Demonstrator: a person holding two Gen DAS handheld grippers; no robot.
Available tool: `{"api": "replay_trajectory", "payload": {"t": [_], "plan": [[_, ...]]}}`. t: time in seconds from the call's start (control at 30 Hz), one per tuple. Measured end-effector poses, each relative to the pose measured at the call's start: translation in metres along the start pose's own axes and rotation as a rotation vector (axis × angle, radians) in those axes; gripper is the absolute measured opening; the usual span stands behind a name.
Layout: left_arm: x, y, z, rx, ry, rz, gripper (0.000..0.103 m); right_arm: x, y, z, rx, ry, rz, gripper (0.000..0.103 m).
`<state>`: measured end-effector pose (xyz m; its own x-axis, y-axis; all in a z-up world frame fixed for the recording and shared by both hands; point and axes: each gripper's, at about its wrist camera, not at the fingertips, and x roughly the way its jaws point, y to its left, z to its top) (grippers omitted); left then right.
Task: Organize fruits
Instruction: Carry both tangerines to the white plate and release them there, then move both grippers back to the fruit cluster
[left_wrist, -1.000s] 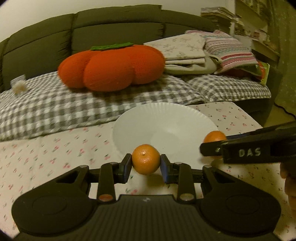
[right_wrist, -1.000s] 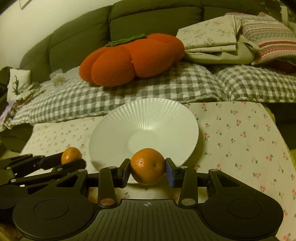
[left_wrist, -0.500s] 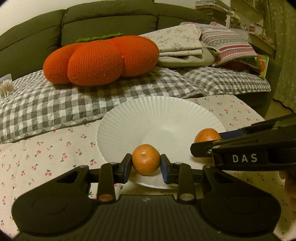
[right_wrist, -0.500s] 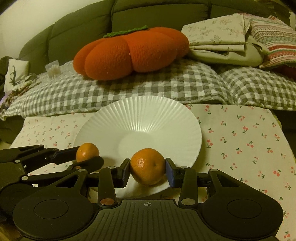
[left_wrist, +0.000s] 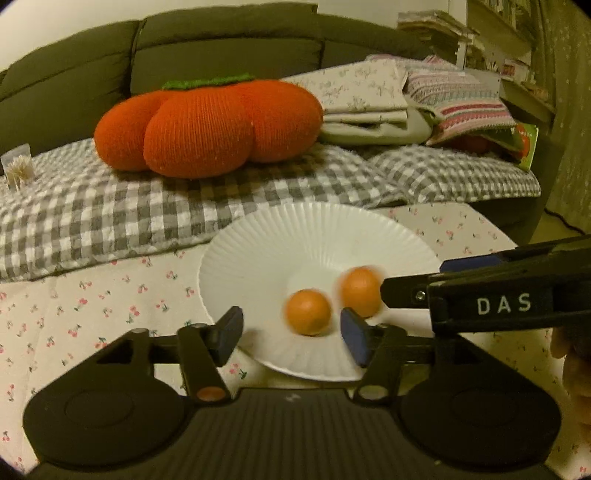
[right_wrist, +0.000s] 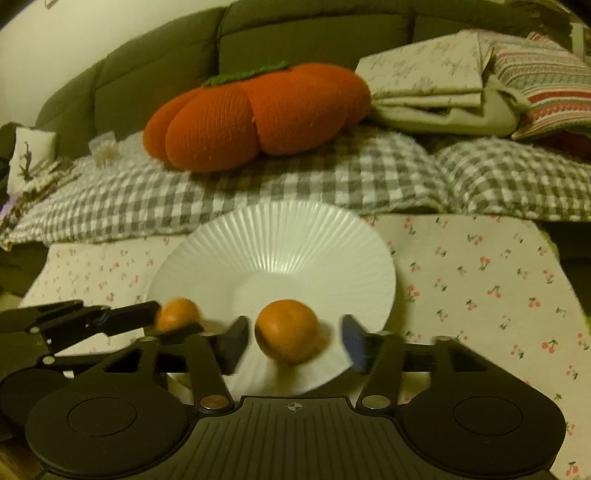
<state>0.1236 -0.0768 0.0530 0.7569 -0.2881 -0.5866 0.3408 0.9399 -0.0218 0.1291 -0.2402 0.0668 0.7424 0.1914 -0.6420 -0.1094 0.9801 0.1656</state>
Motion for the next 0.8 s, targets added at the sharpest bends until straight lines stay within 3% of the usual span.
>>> {"api": "replay_trajectory", "payload": {"t": [0.43, 0.8], "plan": [[-0.037, 0.000, 0.005, -0.038, 0.008, 0.023, 0.061, -0.036, -0.009, 0.009, 0.099, -0.031, 0.008, 0.064], [-0.081, 0.016, -0.010, -0.085, 0.098, 0.175, 0.070, -0.081, 0.004, -0.013, 0.153, 0.000, 0.074, 0.068]]}}
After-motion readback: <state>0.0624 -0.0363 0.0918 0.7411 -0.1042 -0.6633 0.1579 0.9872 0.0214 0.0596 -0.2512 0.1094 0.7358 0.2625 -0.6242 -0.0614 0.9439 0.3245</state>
